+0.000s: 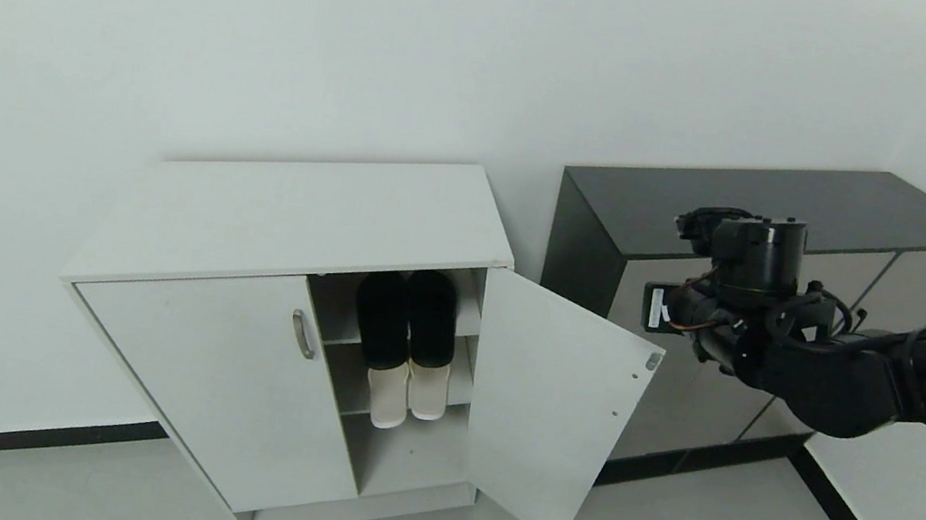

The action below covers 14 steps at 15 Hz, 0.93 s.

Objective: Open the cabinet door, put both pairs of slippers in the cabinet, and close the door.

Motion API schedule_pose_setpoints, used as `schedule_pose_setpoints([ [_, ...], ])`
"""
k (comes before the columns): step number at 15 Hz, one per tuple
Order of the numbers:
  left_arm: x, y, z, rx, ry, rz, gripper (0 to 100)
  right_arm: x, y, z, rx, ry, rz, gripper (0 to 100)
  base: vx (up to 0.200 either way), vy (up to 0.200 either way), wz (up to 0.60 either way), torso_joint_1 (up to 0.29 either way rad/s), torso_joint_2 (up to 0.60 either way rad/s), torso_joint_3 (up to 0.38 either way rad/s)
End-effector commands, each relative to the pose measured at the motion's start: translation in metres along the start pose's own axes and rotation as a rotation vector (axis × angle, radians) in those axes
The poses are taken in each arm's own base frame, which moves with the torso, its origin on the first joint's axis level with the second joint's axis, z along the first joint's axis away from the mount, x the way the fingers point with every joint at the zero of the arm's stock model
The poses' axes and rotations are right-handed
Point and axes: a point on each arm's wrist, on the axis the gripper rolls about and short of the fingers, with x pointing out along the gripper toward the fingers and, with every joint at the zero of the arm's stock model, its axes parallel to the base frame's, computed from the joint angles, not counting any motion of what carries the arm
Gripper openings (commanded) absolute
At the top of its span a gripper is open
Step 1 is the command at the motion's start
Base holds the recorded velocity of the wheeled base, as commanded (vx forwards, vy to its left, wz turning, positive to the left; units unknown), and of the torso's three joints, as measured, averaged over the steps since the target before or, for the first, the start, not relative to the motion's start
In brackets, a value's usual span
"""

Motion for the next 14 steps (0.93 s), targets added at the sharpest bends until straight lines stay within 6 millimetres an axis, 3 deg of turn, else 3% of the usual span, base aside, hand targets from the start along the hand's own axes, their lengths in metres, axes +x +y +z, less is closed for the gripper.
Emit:
schedule_pose_setpoints([
  [1,0.0,0.0,0.0,-0.001,0.001,0.0,0,0.008,0.0,0.001,0.036,0.046,0.021,0,0.0,0.0,0.0,0.0,0.0,0.0],
  [6,0.0,0.0,0.0,-0.001,0.001,0.0,0,0.022,-0.003,-0.006,0.118,0.138,0.1,0,0.0,0.0,0.0,0.0,0.0,0.0],
  [11,0.0,0.0,0.0,-0.001,0.001,0.0,0,0.059,-0.002,-0.029,0.133,0.12,0.084,0,0.0,0.0,0.0,0.0,0.0,0.0],
  [14,0.0,0.0,0.0,0.001,0.001,0.002,0,0.069,-0.003,-0.034,0.135,0.126,0.076,0,0.0,0.0,0.0,0.0,0.0,0.0],
])
